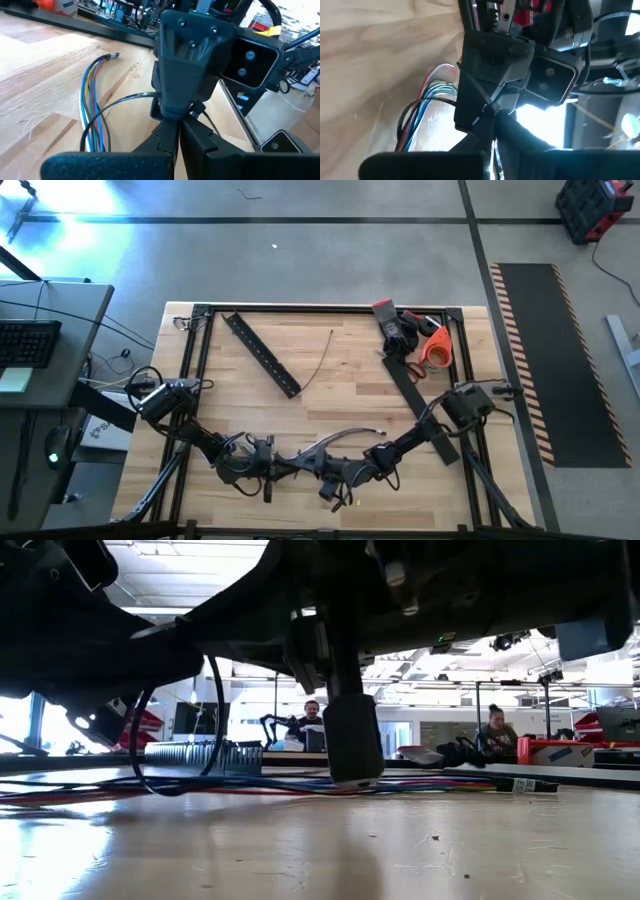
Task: Ziptie cables
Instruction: Wrap the cable wires with the black zip tie
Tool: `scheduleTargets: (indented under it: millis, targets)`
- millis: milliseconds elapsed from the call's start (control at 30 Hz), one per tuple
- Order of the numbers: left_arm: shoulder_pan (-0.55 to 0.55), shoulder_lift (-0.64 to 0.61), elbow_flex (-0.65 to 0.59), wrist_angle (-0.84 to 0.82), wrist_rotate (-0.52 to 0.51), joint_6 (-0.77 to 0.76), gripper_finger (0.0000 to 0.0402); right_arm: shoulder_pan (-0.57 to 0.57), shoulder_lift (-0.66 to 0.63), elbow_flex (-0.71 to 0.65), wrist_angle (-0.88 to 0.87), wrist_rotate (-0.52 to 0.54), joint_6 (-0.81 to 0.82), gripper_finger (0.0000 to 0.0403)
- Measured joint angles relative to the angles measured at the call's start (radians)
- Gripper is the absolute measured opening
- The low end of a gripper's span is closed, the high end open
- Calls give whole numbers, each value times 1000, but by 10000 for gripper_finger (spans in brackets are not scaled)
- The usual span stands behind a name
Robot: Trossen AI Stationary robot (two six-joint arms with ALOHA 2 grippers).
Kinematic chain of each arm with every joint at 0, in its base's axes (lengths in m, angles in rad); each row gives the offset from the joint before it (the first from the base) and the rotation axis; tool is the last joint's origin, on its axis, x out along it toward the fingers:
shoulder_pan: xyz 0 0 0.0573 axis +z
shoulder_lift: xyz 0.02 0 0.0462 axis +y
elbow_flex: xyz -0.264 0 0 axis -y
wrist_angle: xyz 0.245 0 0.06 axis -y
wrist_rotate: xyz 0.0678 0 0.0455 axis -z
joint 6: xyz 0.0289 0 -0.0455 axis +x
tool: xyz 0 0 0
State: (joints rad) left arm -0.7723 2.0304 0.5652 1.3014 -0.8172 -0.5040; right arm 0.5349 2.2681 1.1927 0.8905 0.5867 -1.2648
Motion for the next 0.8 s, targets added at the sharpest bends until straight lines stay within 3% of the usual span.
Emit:
scheduleTargets:
  millis: [133, 433, 800]
  targets:
    - [-1, 0, 0, 2, -9, -9, 0, -12, 0, 0, -4, -3, 89, 7]
    - [-14, 0, 10, 3, -27, -13, 0, -18, 0, 0, 21, 77, 90, 86]
    - [-27, -1, 14, 10, -41, -7, 0, -59, 3, -1, -89, 54, 218, 75]
